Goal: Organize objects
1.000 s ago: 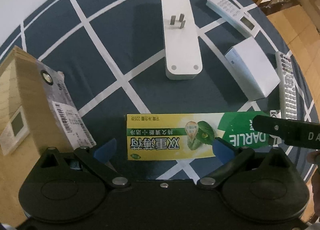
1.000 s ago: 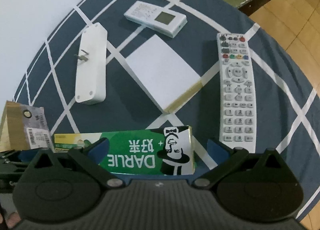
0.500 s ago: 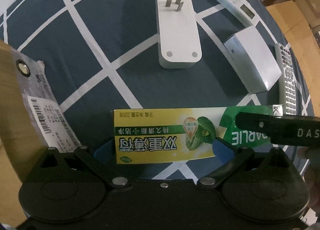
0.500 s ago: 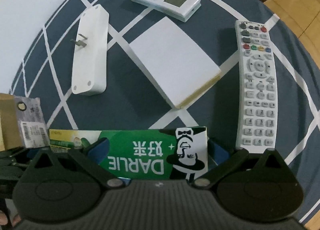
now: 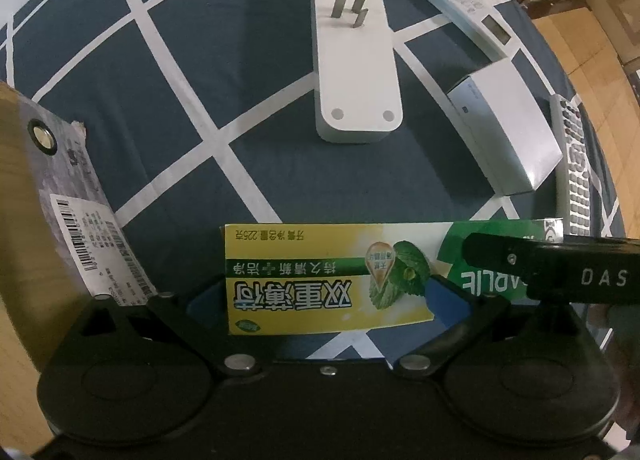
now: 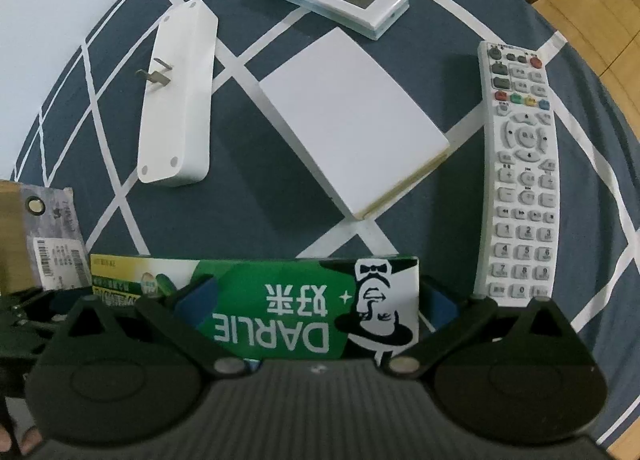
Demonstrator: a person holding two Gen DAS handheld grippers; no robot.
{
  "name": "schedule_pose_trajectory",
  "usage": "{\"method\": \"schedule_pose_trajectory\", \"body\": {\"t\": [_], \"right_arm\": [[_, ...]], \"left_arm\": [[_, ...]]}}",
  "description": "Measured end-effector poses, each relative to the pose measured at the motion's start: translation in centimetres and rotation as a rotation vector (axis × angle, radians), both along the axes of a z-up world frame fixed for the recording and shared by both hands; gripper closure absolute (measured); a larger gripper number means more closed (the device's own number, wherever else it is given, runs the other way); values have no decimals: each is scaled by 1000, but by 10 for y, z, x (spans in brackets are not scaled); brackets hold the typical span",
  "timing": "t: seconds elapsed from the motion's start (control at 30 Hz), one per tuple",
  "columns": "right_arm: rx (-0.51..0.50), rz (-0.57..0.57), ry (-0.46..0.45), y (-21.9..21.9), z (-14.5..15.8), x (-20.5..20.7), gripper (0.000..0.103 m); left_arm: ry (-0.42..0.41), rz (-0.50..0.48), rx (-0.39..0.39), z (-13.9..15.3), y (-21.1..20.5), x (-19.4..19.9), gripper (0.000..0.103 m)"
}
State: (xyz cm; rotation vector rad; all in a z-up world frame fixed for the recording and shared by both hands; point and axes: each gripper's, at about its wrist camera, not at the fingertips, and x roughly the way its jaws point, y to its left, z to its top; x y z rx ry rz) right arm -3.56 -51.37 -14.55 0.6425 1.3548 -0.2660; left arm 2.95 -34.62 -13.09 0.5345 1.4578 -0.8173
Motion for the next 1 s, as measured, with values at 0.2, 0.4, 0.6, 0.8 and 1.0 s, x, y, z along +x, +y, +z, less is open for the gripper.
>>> {"method": "schedule_pose_trajectory", "body": {"t": [0.2, 0.4, 0.6, 0.8, 1.0], "right_arm": [[-17, 7, -25, 1, 11, -2, 0], [-33, 7, -66, 5, 32, -5, 0], [-60, 25, -126, 13, 64, -9, 0], [-97, 50, -188, 27, 102, -18, 0], [-132, 97, -252, 53, 139, -23, 0]], "left_arm": [[-15, 12, -16, 10, 2, -3, 0], [-51, 13, -42, 32, 6, -5, 0], [-98, 33, -89, 64, 19, -11, 0], [-146, 70, -145, 102, 40, -20, 0], [-194, 118, -194, 135, 72, -22, 0]]}}
